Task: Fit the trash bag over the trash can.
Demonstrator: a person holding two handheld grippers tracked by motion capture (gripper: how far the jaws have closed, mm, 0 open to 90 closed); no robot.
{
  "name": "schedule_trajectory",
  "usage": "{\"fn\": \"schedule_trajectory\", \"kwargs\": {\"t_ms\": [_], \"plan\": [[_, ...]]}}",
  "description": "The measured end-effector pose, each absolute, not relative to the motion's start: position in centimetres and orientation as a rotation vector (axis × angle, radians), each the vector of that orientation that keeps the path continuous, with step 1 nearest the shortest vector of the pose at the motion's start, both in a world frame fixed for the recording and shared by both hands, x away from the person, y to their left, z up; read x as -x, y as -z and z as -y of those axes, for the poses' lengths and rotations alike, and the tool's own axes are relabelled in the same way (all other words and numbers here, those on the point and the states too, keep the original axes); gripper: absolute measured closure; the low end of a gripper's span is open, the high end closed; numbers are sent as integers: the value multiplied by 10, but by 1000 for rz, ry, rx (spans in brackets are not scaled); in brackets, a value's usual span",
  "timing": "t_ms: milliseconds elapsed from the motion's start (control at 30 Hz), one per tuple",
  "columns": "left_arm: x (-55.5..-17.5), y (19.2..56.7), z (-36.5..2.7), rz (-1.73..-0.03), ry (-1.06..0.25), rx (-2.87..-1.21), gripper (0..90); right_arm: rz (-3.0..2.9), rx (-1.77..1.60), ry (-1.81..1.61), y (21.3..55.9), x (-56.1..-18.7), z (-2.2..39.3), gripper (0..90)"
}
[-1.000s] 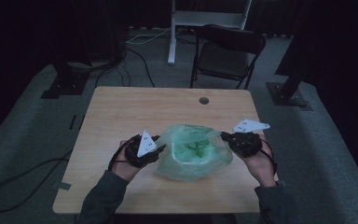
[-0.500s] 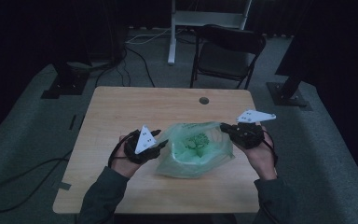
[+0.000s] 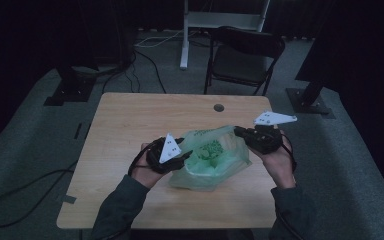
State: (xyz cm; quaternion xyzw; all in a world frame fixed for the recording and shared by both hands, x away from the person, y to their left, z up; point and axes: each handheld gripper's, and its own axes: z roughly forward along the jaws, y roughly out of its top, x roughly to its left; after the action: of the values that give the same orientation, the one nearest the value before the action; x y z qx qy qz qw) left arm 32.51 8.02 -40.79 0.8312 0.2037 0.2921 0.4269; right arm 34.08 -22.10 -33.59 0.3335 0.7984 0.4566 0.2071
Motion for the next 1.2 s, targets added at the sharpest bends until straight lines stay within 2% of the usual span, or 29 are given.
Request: {"fn": "schedule_trajectory", "kwargs": {"t_ms": [67,100,133,200,300,367,433,467,500,600,767,900,1200], "plan": [[-327,408,-80,-525,-722,-2083,706,-2225,-932,-1270,336,-342,221,900],[-330,408,-82,-554,-713,-2074,706,-2225,-932,-1270,336,-342,221,900],[-334,407,-85,-590,-712,-2065,827,-2228,-938,-1262,337,-344,223,900],[-340,406,-88,-622,-717,-2056,900,-2233,-954,-1259,340,-346,224,900],[-348,406,-91,-654,-713,-2041,900,-2251,-972,-1241,348,-351,224,900],[-355,406,-95,-677,-631,-2003,900,-2266,-989,-1208,355,-355,222,900],[-357,406,-98,-687,-612,-1992,900,-2278,-999,-1197,359,-358,221,900],[-362,406,-103,-703,-542,-1971,857,-2287,-1022,-1188,365,-362,222,900],[-364,406,-105,-710,-539,-1972,829,-2288,-1032,-1186,367,-363,223,900],[-367,405,-108,-735,-530,-1963,824,-2283,-1061,-1189,371,-367,227,900],[-368,403,-108,-743,-552,-1965,899,-2277,-1066,-1196,371,-367,228,900],[-370,406,-109,-767,-562,-1974,900,-2280,-1062,-1183,370,-367,227,900],[-386,430,-113,-879,-530,-1994,887,-2294,-1169,-1124,401,-381,232,900]]}}
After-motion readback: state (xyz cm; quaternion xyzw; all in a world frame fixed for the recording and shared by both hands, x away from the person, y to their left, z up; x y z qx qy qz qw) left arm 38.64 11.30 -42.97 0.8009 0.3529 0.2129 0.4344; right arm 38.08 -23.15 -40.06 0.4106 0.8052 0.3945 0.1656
